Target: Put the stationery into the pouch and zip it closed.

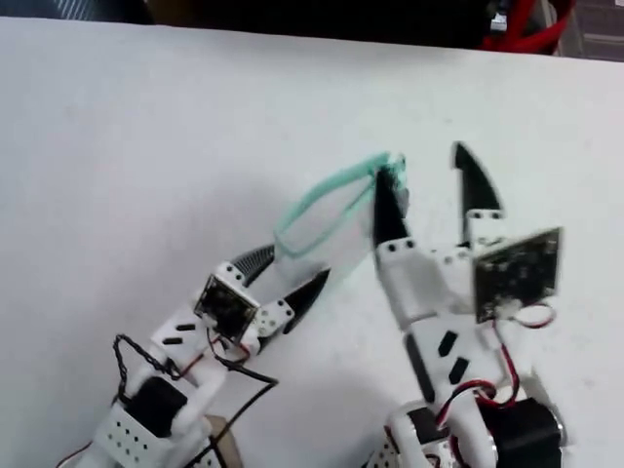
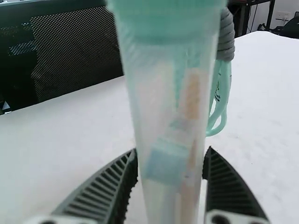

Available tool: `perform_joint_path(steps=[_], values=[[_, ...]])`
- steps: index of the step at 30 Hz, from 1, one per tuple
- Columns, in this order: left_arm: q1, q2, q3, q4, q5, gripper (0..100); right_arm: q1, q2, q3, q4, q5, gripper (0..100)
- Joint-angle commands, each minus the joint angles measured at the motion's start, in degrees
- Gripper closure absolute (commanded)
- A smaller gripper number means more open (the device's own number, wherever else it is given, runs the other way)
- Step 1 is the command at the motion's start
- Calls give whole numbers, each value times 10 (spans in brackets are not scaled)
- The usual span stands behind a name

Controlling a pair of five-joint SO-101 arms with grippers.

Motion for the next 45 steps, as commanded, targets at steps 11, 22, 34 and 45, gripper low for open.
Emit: perform_joint_path(steps=[11,22,34,45], values=[[3,-5,-1,-3,6,771,164,119,-22,52,3,744],[4,-3,-1,-3,6,771,168,101,-26,120,8,744],[4,-3,-1,-3,6,771,8,27,45,147,122,745],[7,-4,-1,5,6,771,53,155,53,49,123,745]])
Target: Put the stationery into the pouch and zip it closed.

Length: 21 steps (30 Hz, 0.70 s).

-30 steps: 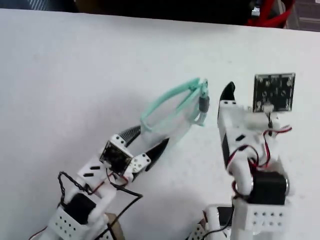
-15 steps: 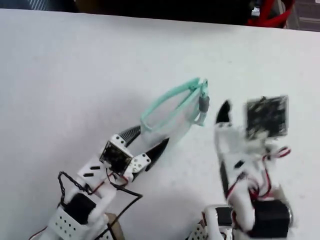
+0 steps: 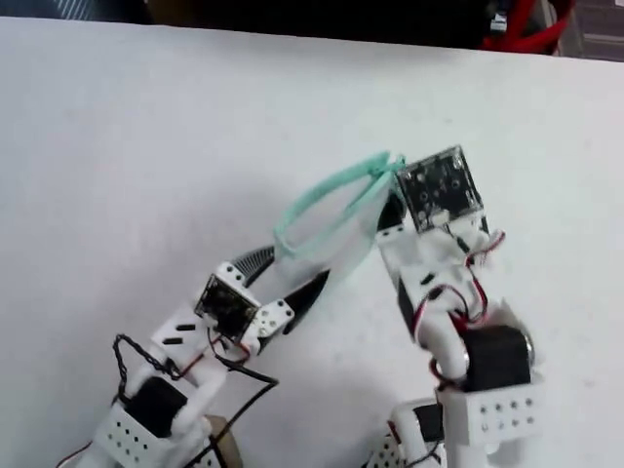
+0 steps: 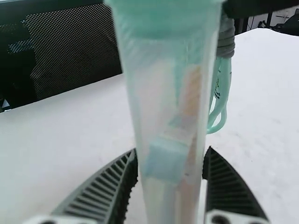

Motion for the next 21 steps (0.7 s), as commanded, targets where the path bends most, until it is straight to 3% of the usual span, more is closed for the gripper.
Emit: perform_joint_path(steps=[1,3,9,21], values=[[7,-4,-1,0,6,771,6,22,-4,-46,7,745],[6,-4,-1,0,6,771,6,27,-4,-59,7,761],[7,-4,-1,0,6,771,6,26,-3,-83,7,952],[5,-4,-1,-2,6,771,6,-103,-3,-68,5,978]])
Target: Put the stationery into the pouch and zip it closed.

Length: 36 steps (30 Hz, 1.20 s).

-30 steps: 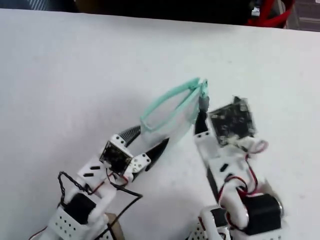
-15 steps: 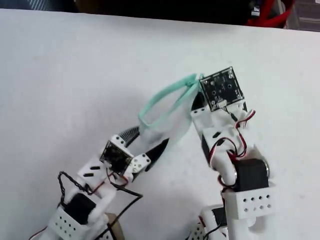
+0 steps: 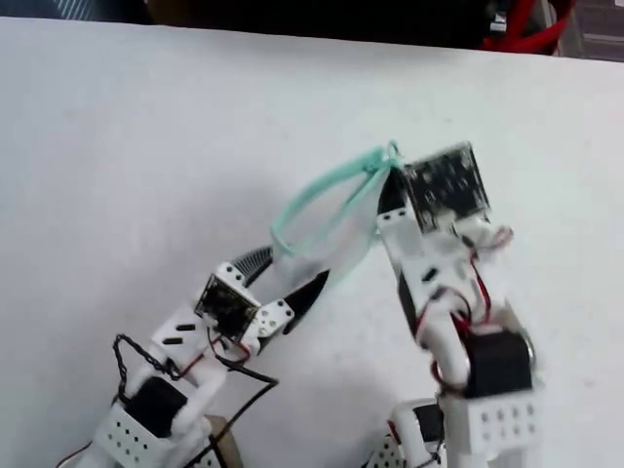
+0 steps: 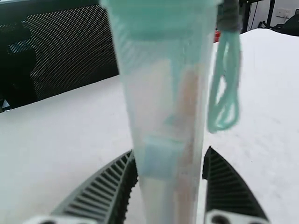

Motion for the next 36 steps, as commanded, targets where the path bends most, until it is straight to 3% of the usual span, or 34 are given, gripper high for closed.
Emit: perform_joint_path(steps=[1,13,19,26,32,36], values=[[5,-4,-1,-2,6,771,5,-60,-3,7,4,979],[4,-4,-1,0,6,771,-36,-99,-4,41,4,972],[4,-4,-1,0,6,771,-36,-90,1,61,0,803],[4,-4,-1,0,6,771,-37,22,15,40,-4,794],[4,-4,-1,0,6,771,-42,20,-3,29,-41,748],[7,-4,-1,0,6,771,-39,44,20,-12,-38,779]])
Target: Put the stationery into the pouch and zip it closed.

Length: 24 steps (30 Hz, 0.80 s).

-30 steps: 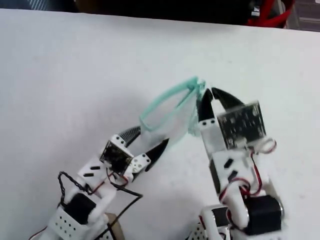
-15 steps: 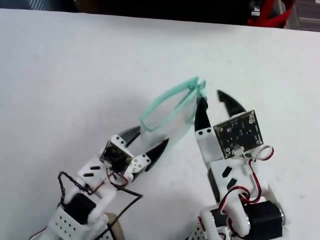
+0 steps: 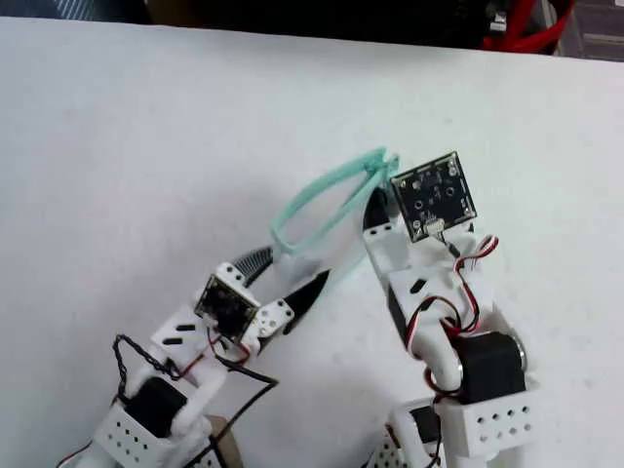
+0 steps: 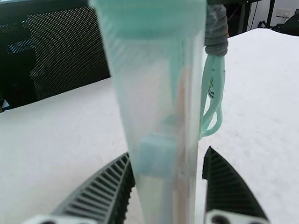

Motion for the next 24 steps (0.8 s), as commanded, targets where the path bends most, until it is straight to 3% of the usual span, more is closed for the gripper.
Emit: perform_joint_path(steps=[1,5,12,24], values=[[7,-4,-1,0,6,771,-3,22,2,-36,-4,811],[7,-4,-1,0,6,771,-1,35,3,-59,-4,985],[5,-3,-1,0,6,771,-1,7,6,-52,-4,979],[4,-3,-1,10,6,771,-31,-183,75,-44,-4,979]])
